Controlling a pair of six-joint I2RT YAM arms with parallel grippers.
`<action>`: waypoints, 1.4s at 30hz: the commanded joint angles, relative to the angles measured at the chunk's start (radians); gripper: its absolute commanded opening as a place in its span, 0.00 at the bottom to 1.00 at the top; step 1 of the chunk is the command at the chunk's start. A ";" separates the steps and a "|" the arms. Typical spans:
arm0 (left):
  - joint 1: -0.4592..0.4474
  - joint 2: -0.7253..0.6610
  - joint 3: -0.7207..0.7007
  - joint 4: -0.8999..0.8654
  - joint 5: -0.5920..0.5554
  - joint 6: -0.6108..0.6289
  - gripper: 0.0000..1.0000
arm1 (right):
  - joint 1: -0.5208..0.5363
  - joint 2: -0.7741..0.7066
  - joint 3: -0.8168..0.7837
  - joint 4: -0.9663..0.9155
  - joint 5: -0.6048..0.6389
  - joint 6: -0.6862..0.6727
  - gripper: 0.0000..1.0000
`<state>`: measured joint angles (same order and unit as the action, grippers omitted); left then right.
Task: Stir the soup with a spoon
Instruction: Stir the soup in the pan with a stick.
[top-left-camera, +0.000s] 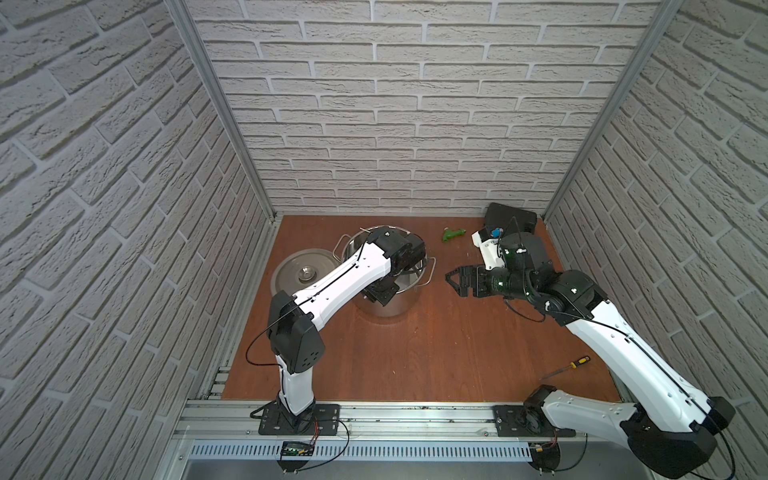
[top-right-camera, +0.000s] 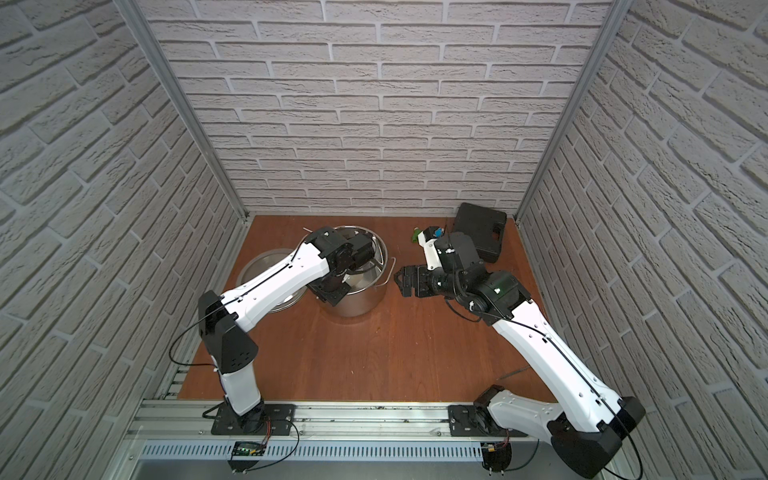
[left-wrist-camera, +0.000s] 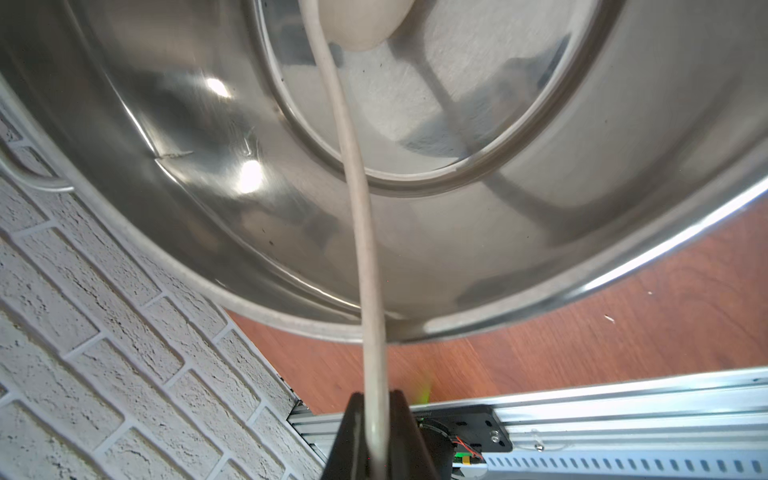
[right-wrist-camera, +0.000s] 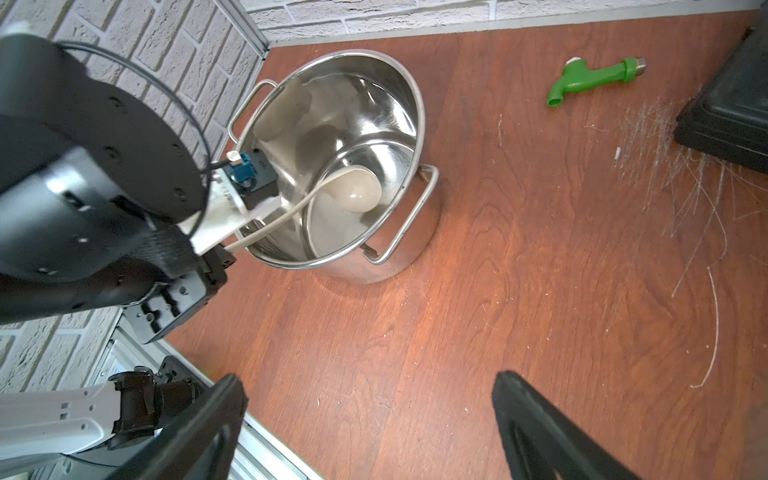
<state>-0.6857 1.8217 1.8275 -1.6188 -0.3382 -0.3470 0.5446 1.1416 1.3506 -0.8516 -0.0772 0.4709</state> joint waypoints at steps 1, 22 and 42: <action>0.047 -0.051 -0.014 -0.177 -0.021 -0.031 0.00 | 0.013 -0.009 0.018 0.013 0.038 0.045 0.96; -0.031 0.104 0.183 -0.118 0.035 -0.023 0.00 | 0.012 0.163 0.184 -0.052 0.020 -0.130 0.96; 0.094 -0.027 0.024 -0.190 -0.021 -0.068 0.00 | 0.012 0.104 0.079 -0.007 0.031 -0.068 0.97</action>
<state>-0.6243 1.8320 1.8545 -1.6184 -0.3298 -0.4129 0.5476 1.2766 1.4433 -0.9081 -0.0490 0.3798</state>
